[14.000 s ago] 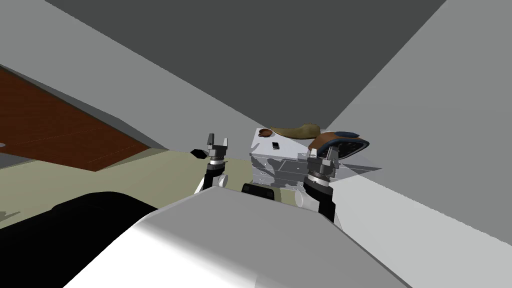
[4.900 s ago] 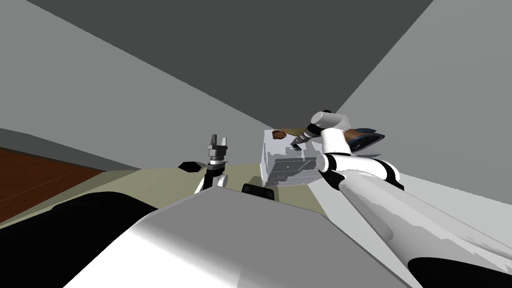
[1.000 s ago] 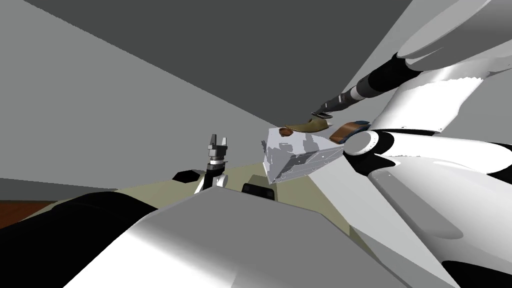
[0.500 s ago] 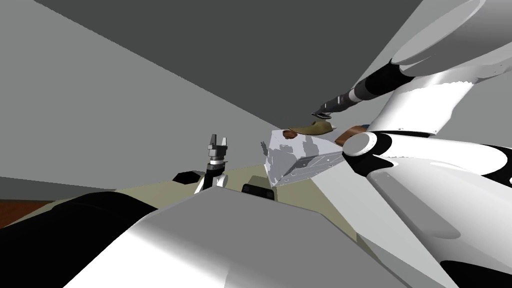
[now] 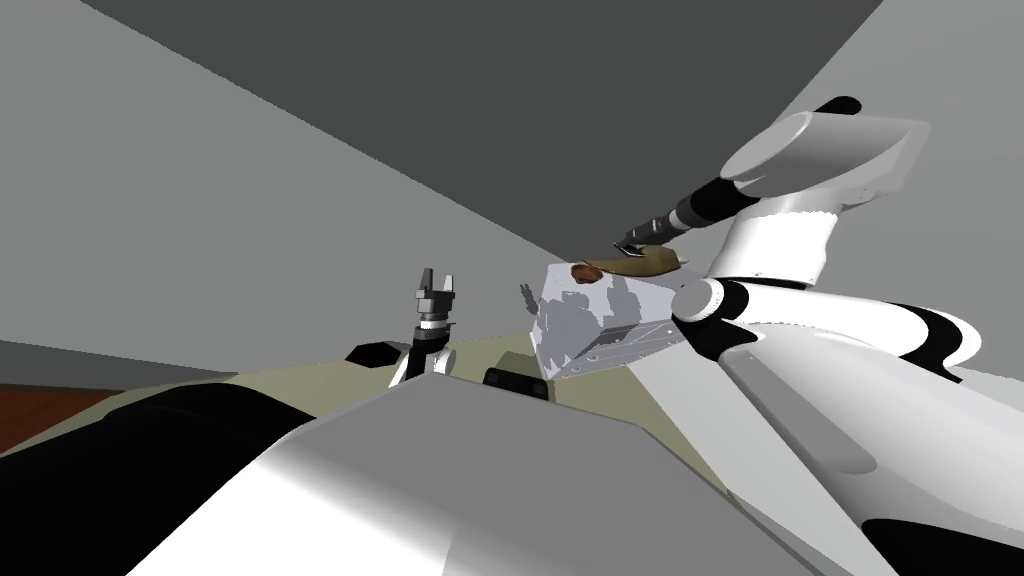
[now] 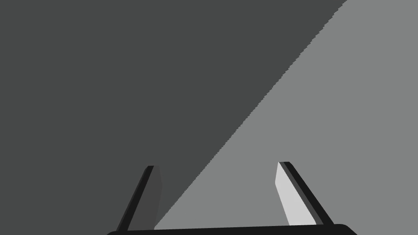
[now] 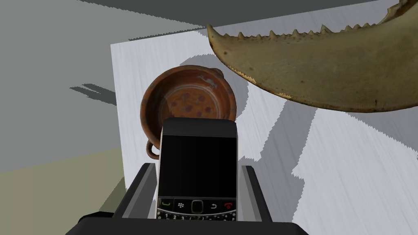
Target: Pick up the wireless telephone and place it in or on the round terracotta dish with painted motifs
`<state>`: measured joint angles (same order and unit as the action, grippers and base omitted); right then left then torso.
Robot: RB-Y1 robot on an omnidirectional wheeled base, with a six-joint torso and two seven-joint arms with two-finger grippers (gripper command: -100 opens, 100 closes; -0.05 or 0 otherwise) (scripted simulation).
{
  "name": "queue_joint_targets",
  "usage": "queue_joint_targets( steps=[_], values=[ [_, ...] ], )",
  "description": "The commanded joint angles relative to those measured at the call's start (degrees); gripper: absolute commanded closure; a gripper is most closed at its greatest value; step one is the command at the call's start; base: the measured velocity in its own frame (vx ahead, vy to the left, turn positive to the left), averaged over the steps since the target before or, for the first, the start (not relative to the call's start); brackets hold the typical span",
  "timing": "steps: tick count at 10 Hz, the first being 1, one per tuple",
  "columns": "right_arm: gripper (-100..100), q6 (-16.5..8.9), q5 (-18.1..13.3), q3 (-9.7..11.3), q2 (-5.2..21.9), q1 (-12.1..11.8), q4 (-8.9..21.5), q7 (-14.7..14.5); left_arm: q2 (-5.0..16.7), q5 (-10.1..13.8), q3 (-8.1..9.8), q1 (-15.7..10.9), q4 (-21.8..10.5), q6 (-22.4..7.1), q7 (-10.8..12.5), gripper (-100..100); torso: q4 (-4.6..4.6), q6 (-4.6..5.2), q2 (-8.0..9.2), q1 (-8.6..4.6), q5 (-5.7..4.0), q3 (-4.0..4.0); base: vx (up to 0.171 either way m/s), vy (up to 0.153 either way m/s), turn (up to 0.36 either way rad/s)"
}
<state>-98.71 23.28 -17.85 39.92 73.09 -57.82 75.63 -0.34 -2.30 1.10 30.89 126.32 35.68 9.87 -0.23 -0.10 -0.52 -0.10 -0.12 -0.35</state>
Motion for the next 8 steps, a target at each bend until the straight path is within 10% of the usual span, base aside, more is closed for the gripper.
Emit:
queue_joint_targets(
  steps=[1,8],
  values=[
    [100,0.67,-0.17,0.23,-0.28,-0.12,1.59,-0.18,0.0,0.0,0.0,0.0,0.0,0.0,0.0,0,0.0,0.0,0.0,0.0,0.0,0.0,0.062,-0.004,0.035],
    [100,1.1,-0.75,0.46,-2.87,-5.95,4.57,0.54,0.0,0.0,0.0,0.0,0.0,0.0,0.0,0,0.07,0.04,0.08,-0.03,0.03,0.07,0.075,-0.008,0.059]
  ],
)
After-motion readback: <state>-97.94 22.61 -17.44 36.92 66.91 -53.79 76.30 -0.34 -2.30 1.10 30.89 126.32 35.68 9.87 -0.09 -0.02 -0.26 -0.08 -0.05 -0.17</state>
